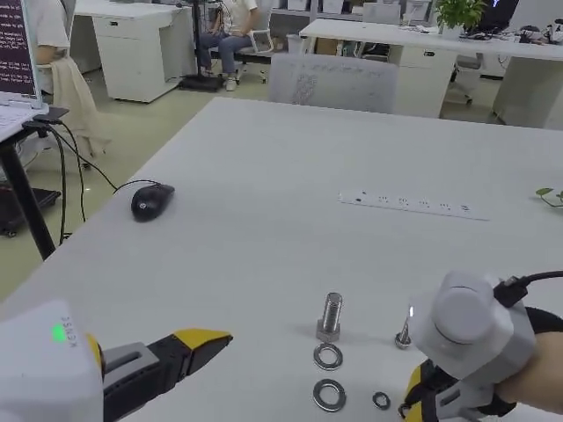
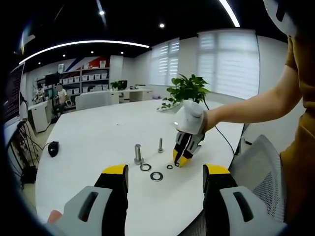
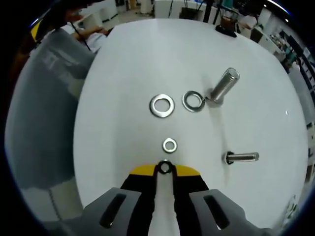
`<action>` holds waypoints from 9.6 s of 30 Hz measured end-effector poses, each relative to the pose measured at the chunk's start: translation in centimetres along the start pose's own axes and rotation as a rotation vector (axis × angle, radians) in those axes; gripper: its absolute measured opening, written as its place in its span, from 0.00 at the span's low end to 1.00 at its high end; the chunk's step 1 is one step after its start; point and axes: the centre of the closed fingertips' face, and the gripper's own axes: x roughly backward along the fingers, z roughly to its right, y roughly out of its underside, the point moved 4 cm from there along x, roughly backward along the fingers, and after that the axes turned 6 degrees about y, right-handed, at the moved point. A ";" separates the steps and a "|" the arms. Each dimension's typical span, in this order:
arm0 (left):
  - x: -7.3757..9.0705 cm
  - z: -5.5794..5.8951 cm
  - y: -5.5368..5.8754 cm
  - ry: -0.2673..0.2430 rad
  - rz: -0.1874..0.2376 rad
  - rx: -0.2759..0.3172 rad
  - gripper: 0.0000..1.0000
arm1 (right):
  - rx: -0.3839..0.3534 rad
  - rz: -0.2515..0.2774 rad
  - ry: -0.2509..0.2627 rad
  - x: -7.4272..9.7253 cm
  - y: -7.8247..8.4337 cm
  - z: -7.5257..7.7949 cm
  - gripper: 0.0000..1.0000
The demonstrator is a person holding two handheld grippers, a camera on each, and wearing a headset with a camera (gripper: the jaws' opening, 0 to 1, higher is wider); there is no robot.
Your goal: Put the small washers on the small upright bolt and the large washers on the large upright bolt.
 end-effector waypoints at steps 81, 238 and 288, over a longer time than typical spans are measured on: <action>-0.8 -1.0 0.3 -0.007 -0.026 0.008 0.61 | 0.073 0.006 0.127 5.2 -2.1 8.7 0.13; 0.7 -0.8 0.1 -0.051 0.014 0.019 0.60 | 0.182 -0.031 -0.058 -0.9 -2.8 0.6 0.13; -0.2 -0.7 -0.4 -0.015 0.003 0.003 0.60 | 0.053 -0.001 0.100 5.1 -0.5 7.4 0.13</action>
